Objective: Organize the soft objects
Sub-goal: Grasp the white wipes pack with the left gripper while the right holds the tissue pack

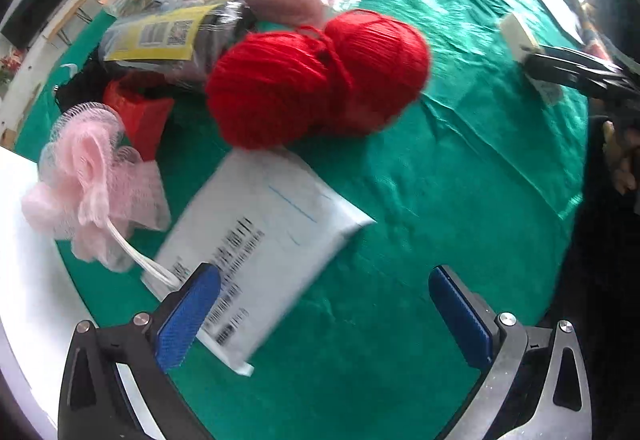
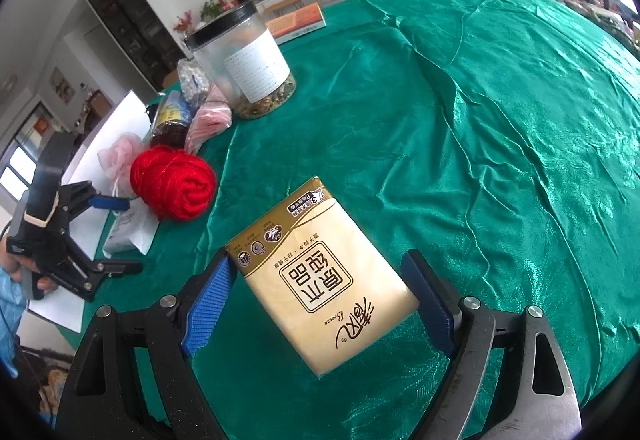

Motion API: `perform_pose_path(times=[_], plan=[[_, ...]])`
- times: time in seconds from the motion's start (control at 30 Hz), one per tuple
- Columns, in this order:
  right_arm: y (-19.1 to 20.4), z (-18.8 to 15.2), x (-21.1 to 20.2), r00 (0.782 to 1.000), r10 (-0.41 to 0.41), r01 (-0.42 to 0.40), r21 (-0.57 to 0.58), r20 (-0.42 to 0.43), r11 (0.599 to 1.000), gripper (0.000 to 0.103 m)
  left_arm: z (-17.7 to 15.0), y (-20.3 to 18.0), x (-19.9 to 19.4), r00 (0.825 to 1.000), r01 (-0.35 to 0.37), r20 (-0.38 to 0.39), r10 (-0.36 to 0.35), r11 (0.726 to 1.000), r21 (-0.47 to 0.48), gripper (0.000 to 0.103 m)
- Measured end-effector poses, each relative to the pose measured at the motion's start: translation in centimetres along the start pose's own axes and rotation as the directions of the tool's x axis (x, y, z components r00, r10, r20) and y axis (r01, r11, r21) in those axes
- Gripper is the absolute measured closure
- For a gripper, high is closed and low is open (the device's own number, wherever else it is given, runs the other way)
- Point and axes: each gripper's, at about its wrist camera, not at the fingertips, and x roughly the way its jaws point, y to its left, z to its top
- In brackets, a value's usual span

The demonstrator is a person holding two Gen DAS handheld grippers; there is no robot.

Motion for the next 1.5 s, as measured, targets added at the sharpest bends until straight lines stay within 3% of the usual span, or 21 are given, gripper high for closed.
perform_pose_path(times=[0.03,0.1,0.17,0.23,0.3,0.4,0.47,0.53,0.6,0.67,0.7,0.77,0.87,1.0,1.03,1.1,1.17,1.23,1.33,1.4,1.5], plan=[[0.0,0.0,0.1,1.0,-0.002,0.002,0.001,-0.003,1.0,0.016,-0.4,-0.5,-0.3,1.0,0.03,0.003,-0.03,0.999,0.012,0.0],[0.1,0.1,0.3,1.0,-0.012,0.012,-0.003,-0.01,1.0,0.016,-0.8,-1.5,-0.3,1.0,-0.001,0.01,0.0,0.998,0.056,0.0],[0.4,0.0,0.4,1.0,-0.028,0.027,-0.021,-0.014,0.999,0.016,-0.8,-2.3,-0.1,0.991,-0.13,0.048,0.125,0.983,0.13,0.0],[0.6,-0.1,0.4,0.999,-0.045,0.044,-0.043,-0.016,0.998,0.016,-0.4,-2.5,0.3,0.968,-0.247,0.099,0.232,0.948,0.2,0.0],[0.9,-0.3,0.5,0.998,-0.062,0.06,-0.067,-0.017,0.996,0.016,0.2,-2.3,1.1,0.954,-0.298,0.114,0.277,0.917,0.265,0.0],[1.0,-0.3,0.5,0.997,-0.071,0.069,-0.075,-0.015,0.995,0.016,1.8,-0.9,1.8,0.975,-0.22,0.1,0.201,0.938,0.266,0.0],[0.9,-0.3,0.4,0.998,-0.068,0.067,-0.067,-0.012,0.996,0.015,2.2,0.5,2.3,0.99,-0.143,0.037,0.138,0.973,0.183,0.0],[0.8,-0.3,0.3,0.998,-0.065,0.065,-0.063,-0.011,0.996,0.015,1.4,1.2,1.9,0.994,-0.11,0.032,0.107,0.988,0.11,0.0],[0.8,-0.3,0.3,0.998,-0.064,0.063,-0.064,-0.013,0.996,0.016,0.3,1.0,0.8,0.999,0.017,0.041,-0.02,0.997,0.077,0.0],[0.8,-0.3,0.3,0.998,-0.065,0.064,-0.064,-0.015,0.996,0.015,-0.8,0.8,-0.5,0.988,0.147,0.042,-0.15,0.987,0.072,0.0],[0.8,-0.2,0.3,0.998,-0.065,0.064,-0.064,-0.017,0.996,0.015,-1.0,0.6,-0.7,0.988,0.148,0.039,-0.151,0.986,0.078,0.0],[0.8,-0.1,0.4,0.998,-0.065,0.064,-0.062,-0.019,0.996,0.015,-0.6,-0.3,-1.0,0.997,-0.009,0.075,0.0,0.992,0.123,0.0],[0.8,-0.2,0.3,0.998,-0.063,0.062,-0.061,-0.016,0.996,0.016,-0.6,-1.1,-0.8,0.964,-0.232,0.183,0.196,0.95,0.209,0.0],[0.8,-0.3,0.3,0.998,-0.065,0.064,-0.061,-0.013,0.996,0.016,2.6,0.1,1.9,0.956,-0.293,0.126,0.266,0.888,0.354,0.0],[0.8,-0.3,0.3,0.998,-0.066,0.065,-0.06,-0.011,0.996,0.016,3.3,0.6,1.5,0.962,-0.266,0.147,0.229,0.902,0.341,0.0],[0.7,-0.4,0.2,0.998,-0.07,0.069,-0.061,-0.009,0.996,0.016,4.2,2.9,2.0,0.976,-0.217,0.08,0.203,0.942,0.256,0.001],[0.6,-0.4,0.2,0.997,-0.073,0.073,-0.06,-0.006,0.996,0.016,3.9,5.1,2.9,0.998,-0.049,-0.026,0.053,0.991,0.125,0.0],[0.5,-0.3,0.1,0.997,-0.076,0.075,-0.055,-0.007,0.996,0.016,3.3,5.3,2.8,0.999,-0.018,-0.026,0.021,0.996,0.091,0.0],[0.3,-0.1,0.2,0.997,-0.071,0.071,-0.044,-0.008,0.997,0.016,2.2,3.5,2.2,0.995,0.089,-0.049,-0.083,0.985,0.147,0.0],[0.3,0.0,0.2,0.998,-0.067,0.067,-0.039,-0.01,0.997,0.016,2.1,2.6,2.2,0.997,0.072,-0.048,-0.065,0.984,0.162,0.0],[-0.3,0.0,-0.1,0.999,-0.038,0.038,-0.006,-0.016,0.999,0.016,2.4,3.0,2.4,0.999,-0.051,-0.014,0.052,0.998,0.037,0.0]])
